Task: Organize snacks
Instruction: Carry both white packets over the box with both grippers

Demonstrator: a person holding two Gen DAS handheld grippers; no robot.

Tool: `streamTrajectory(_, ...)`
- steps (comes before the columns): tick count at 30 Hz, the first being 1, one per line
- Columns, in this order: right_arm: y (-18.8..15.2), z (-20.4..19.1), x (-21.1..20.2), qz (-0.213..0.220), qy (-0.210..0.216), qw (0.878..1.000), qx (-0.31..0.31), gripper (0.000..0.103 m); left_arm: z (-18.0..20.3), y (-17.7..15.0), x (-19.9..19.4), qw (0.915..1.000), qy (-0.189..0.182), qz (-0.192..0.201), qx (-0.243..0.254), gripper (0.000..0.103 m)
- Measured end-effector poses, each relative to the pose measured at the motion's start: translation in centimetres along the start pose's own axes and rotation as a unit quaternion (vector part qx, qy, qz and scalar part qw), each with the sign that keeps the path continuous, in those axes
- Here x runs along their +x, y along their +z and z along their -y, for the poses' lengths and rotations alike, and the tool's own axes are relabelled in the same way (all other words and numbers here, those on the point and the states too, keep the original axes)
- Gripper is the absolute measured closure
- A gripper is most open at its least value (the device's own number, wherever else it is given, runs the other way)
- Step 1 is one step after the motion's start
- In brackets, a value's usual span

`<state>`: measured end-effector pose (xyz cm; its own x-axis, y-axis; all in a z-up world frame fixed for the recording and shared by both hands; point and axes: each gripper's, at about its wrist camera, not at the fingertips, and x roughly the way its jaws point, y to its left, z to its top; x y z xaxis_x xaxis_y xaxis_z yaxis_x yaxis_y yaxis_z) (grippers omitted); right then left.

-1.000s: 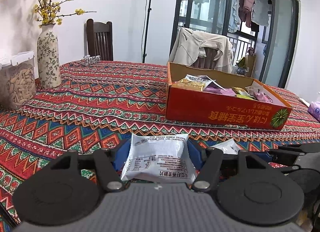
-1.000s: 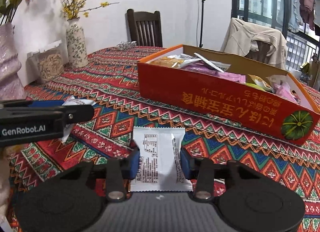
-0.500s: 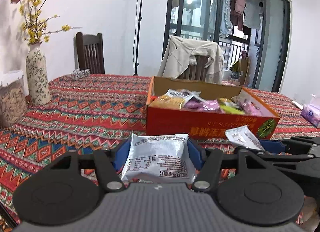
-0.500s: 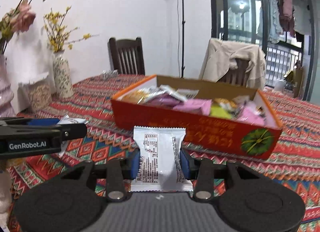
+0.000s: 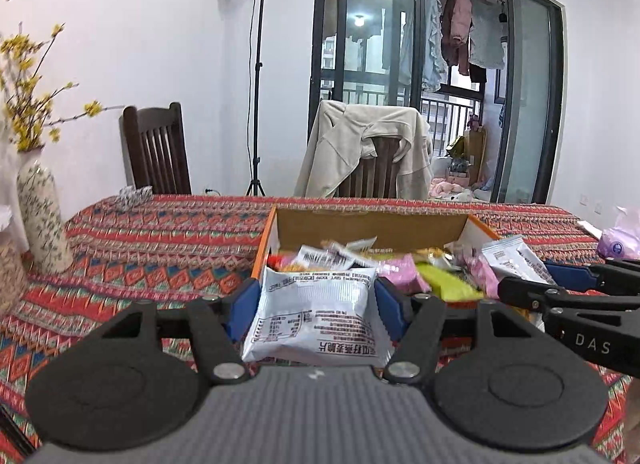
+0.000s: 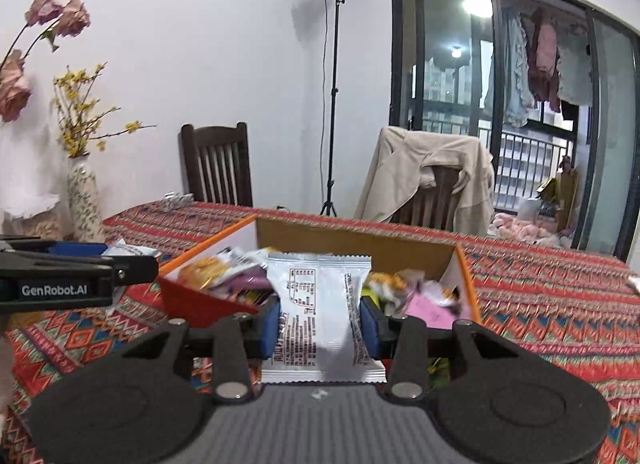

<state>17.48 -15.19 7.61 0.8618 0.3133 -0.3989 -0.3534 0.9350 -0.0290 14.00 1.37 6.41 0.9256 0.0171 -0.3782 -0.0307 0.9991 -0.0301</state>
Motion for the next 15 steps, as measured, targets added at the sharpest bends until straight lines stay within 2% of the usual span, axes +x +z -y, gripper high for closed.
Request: streamTrajectory(15, 3.6, 4.2, 5.8, 0.032, -0.028, 0.999, 0.015, 0.063, 4.4, 4.7, 7.4, 0.9997, -0.004, 0.013, 0.021, 0.039)
